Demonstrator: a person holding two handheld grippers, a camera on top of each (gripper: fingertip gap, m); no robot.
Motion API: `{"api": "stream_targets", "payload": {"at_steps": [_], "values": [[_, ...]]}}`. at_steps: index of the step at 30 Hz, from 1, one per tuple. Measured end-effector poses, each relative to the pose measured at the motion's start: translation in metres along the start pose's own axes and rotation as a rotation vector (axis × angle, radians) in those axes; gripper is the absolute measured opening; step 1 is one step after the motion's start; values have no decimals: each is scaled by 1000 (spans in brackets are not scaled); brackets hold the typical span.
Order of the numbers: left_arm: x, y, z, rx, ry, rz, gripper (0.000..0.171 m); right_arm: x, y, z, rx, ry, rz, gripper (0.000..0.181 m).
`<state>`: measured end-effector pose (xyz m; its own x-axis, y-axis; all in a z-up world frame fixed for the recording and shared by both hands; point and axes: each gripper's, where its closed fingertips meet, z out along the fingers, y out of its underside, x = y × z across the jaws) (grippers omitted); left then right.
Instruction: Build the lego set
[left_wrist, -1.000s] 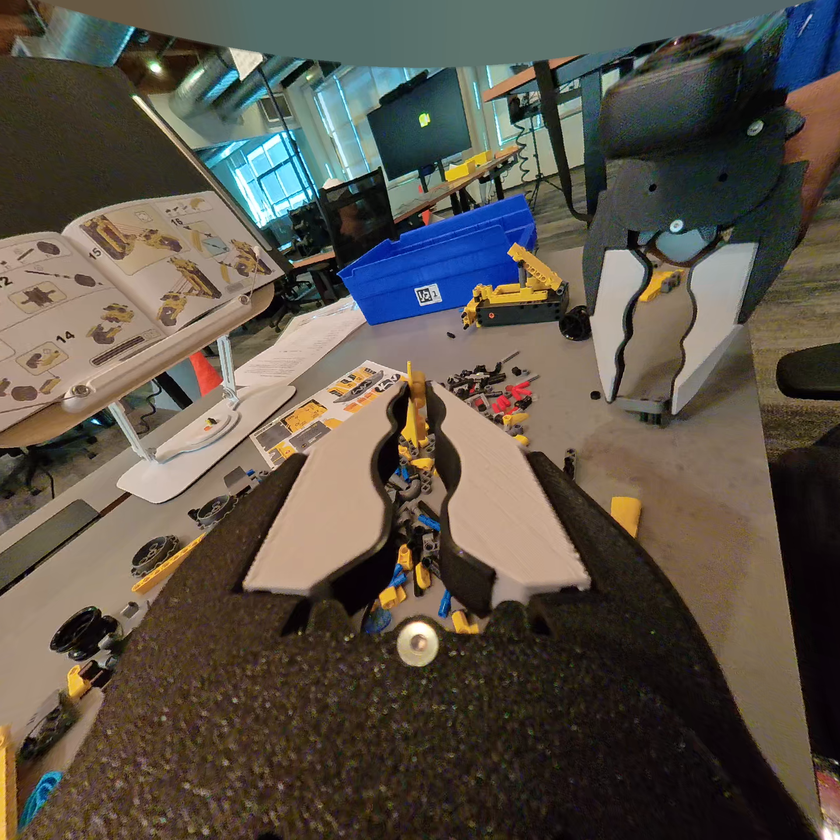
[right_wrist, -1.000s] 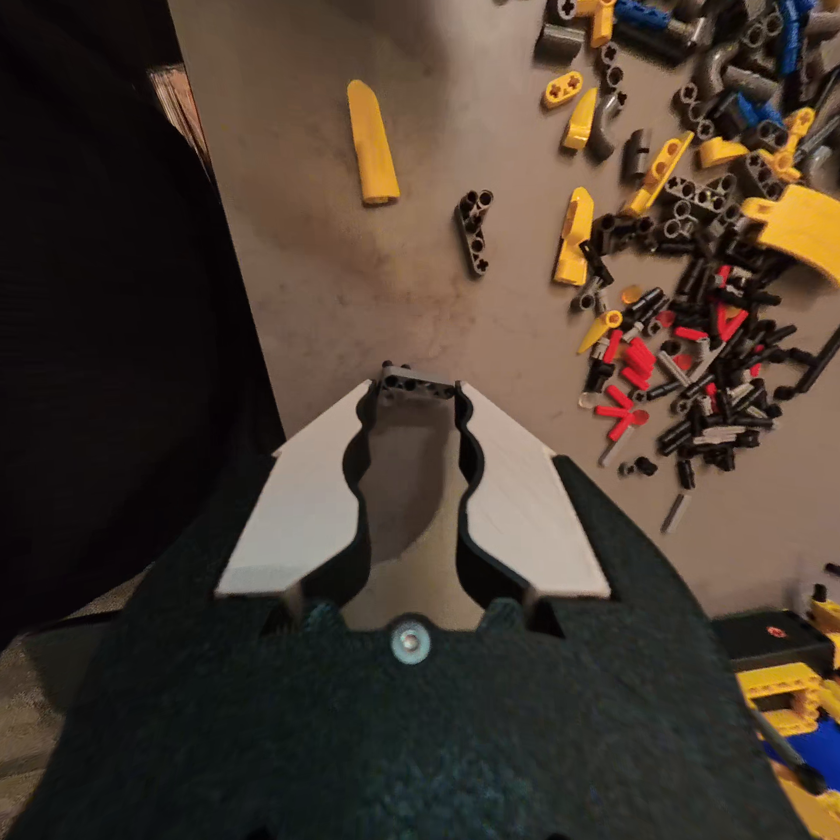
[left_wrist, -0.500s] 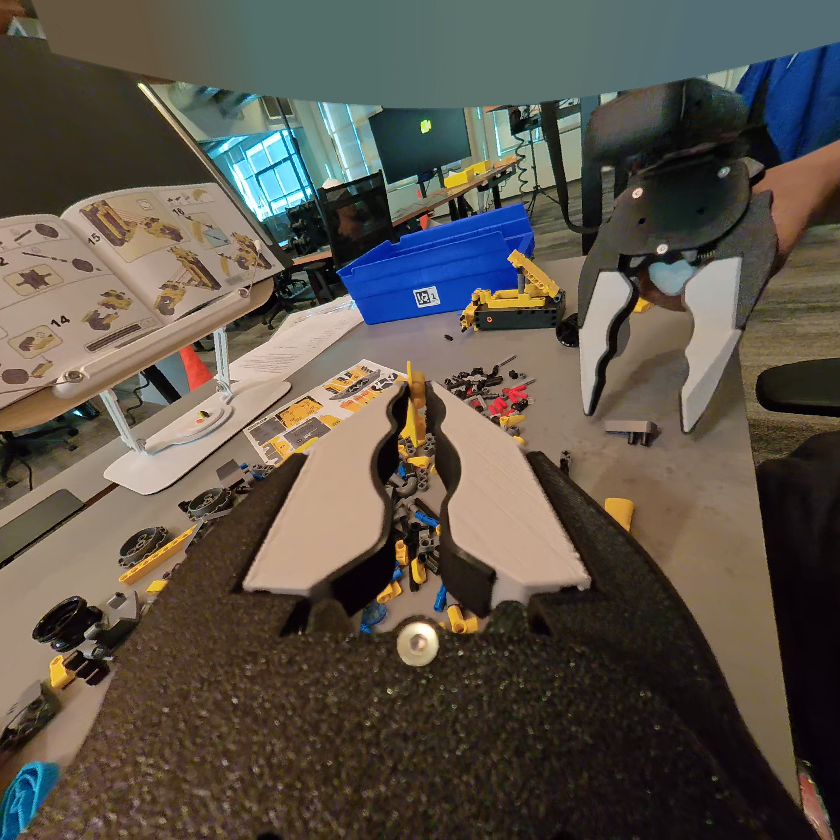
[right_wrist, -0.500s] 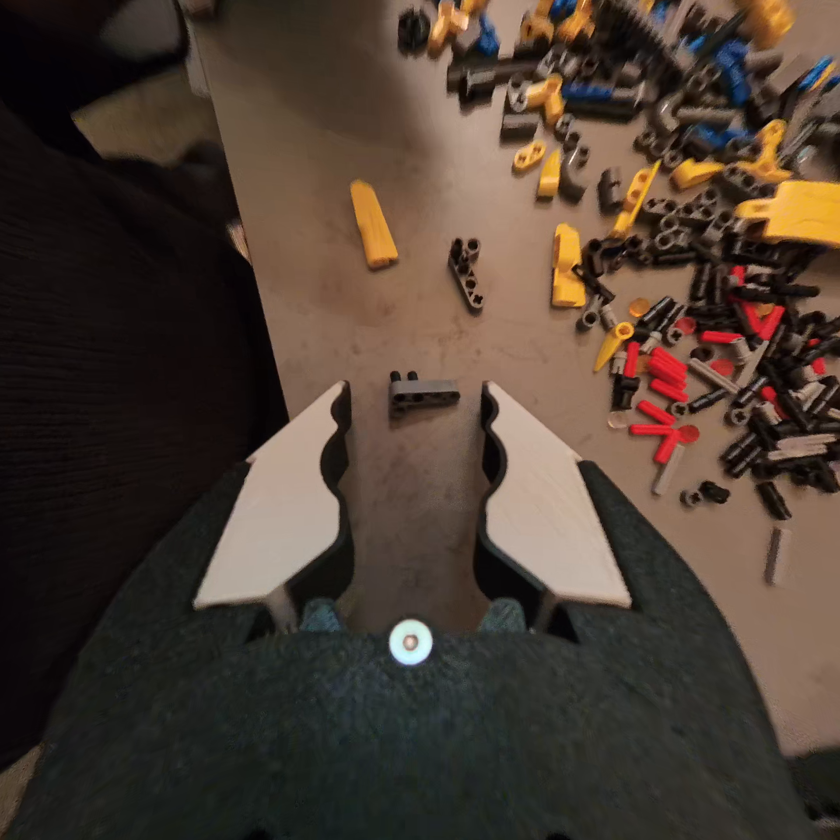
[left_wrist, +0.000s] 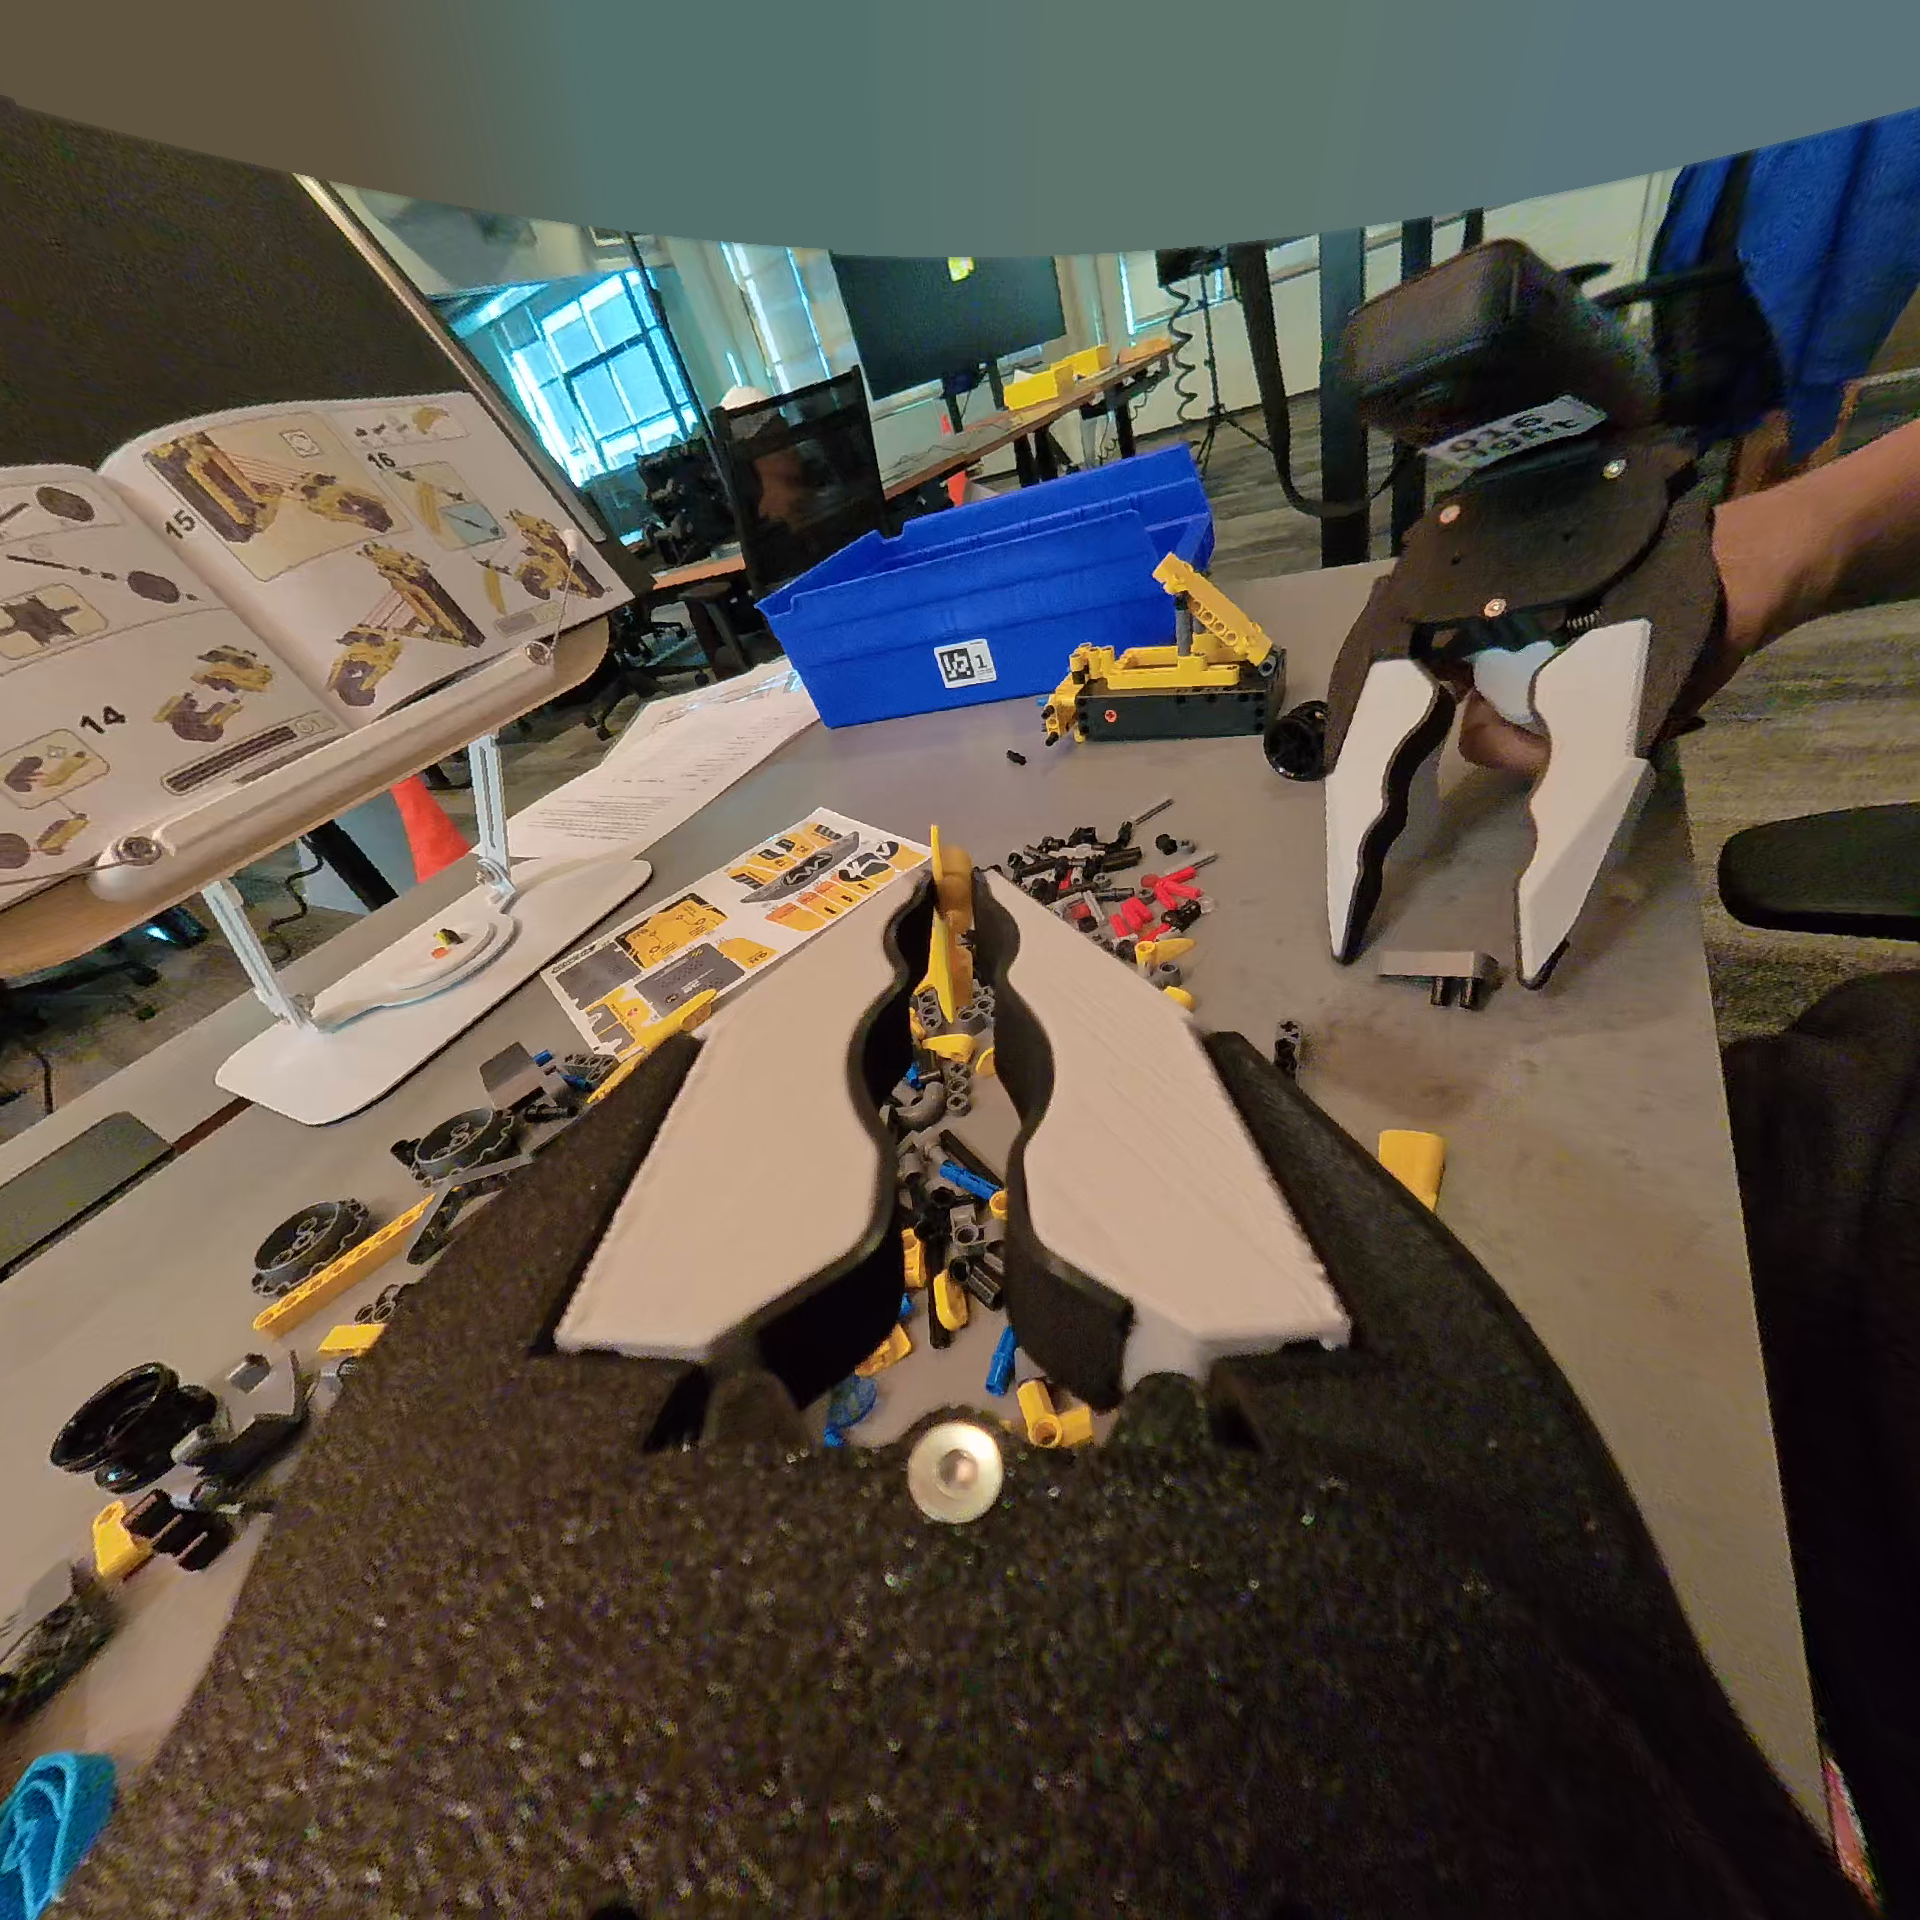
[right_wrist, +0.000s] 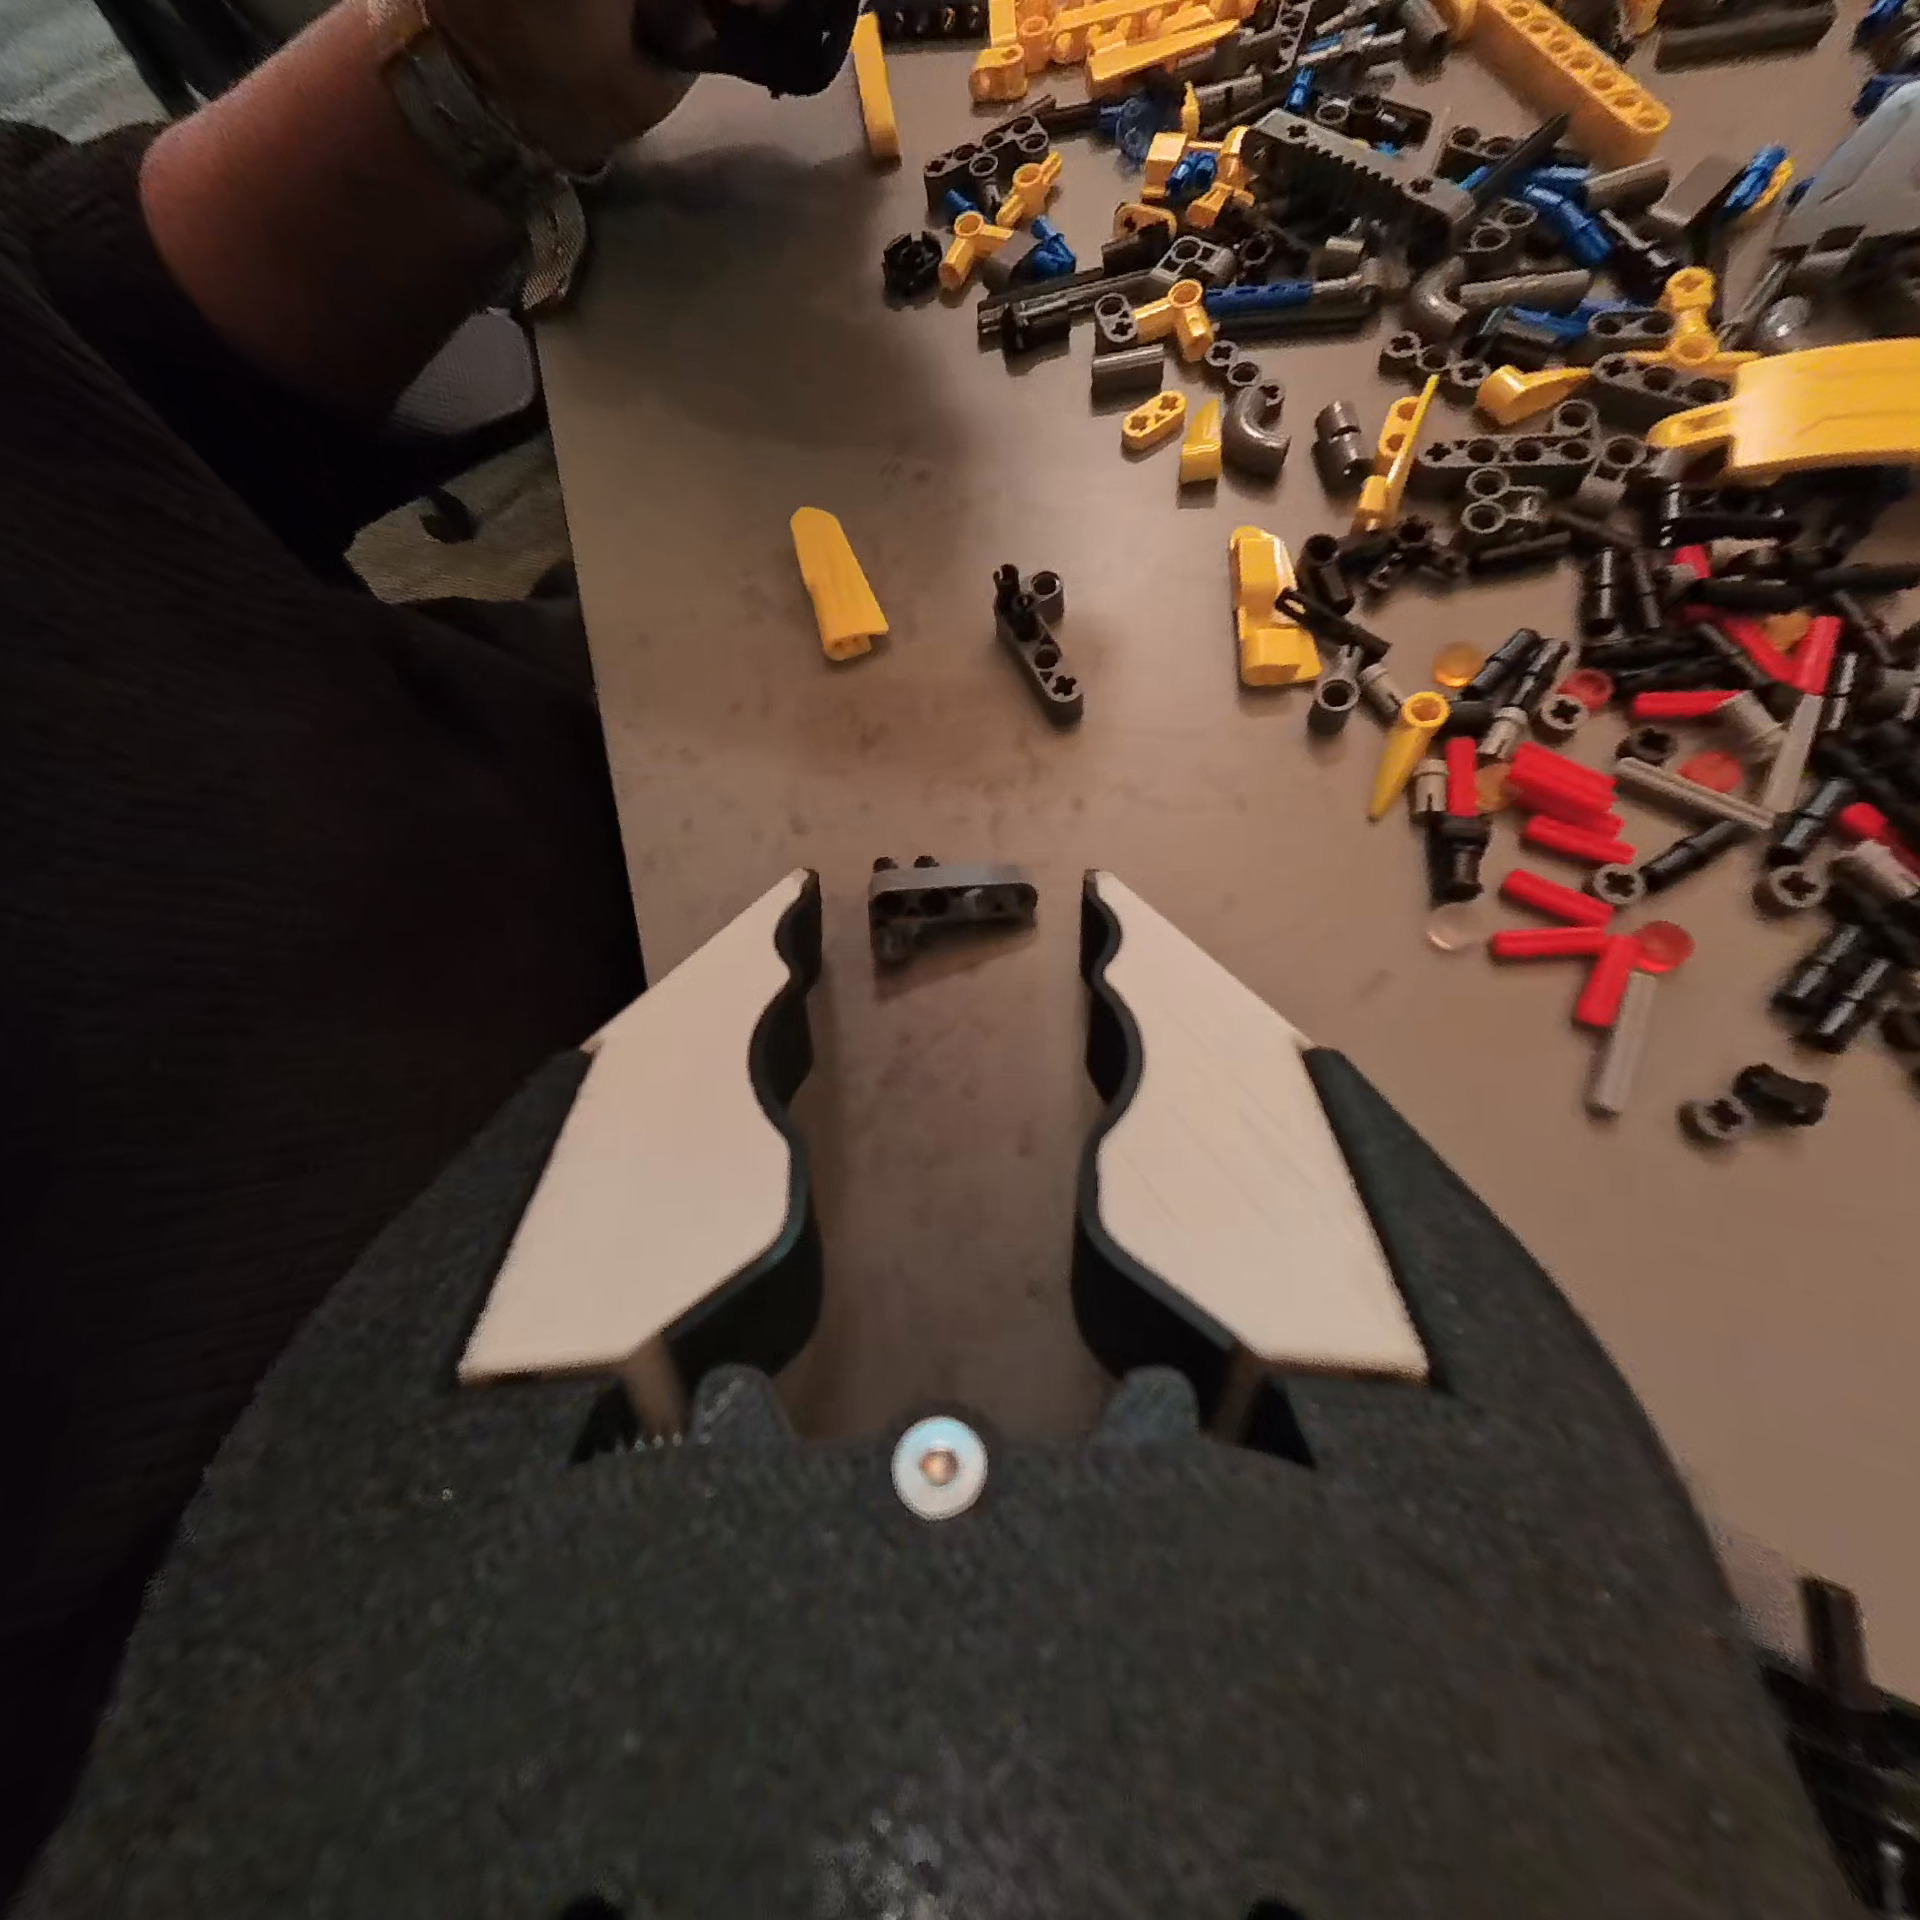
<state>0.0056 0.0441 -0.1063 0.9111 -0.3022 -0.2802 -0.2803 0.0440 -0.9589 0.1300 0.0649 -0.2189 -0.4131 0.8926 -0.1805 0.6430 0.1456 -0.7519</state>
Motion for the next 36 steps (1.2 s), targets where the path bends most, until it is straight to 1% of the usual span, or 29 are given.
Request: {"api": "stream_targets", "payload": {"at_steps": [3,8,22,26,30,33,36], "values": [[0,0,0,-1,0,0,6,0,-2,1,13,-32,49,46],[1,0,0,-2,4,1,6,0,-1,0,10,-27,54,45],[2,2,1,-13,4,11,6,0,2,3,-32,50,-12,43],[2,2,2,-14,5,11,6,2,2,3,-34,84,-40,33],[2,3,2,-16,6,11,6,-1,2,5,-25,85,-54,32],[2,3,2,-16,7,13,6,-4,-3,5,11,80,-31,32],[4,2,2,-15,12,18,6,-3,-24,-1,109,85,2,32]]}}
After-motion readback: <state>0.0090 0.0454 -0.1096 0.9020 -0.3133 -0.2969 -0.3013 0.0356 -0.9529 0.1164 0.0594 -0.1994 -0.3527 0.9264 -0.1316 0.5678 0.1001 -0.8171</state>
